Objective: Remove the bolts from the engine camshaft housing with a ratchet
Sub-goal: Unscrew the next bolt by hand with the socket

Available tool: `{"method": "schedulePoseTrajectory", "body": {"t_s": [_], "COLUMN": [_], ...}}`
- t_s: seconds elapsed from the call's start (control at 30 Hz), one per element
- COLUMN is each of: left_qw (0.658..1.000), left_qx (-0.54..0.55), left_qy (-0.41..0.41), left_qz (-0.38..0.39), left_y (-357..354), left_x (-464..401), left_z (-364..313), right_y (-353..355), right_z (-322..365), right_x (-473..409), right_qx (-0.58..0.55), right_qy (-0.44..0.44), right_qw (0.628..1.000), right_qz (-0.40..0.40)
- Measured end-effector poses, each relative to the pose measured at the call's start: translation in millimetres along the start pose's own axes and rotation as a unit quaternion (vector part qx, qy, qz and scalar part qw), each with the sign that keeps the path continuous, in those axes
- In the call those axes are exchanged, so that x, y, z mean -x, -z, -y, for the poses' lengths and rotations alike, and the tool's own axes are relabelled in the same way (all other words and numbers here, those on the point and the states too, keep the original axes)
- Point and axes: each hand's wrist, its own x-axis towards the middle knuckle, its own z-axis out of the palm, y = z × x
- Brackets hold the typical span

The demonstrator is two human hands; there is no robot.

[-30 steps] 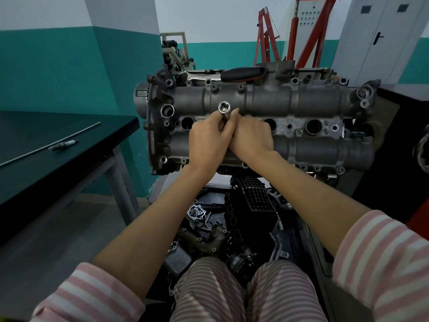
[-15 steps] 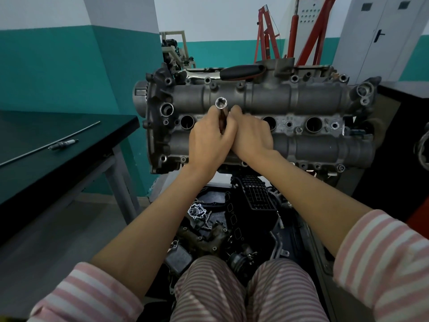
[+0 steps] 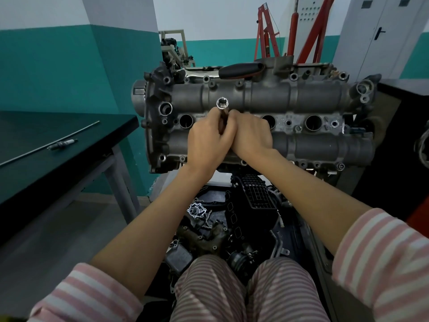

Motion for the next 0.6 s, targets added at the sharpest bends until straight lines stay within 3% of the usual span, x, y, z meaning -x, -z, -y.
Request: {"method": "schedulePoseTrajectory", "body": {"t_s": [0.6], "left_qw": [0.999], "left_qx": [0.025], "left_qy": [0.024], "left_qz": [-0.008], "left_y": [-2.5], "left_x": [-2.9], "left_z": [1.4], "right_y": [-0.7], "right_z": [0.6], "right_x": [-0.5], "right_qx": [0.007], "right_qy": [0.003], "right_qw": [1.0], "right_qz": [-0.02]}}
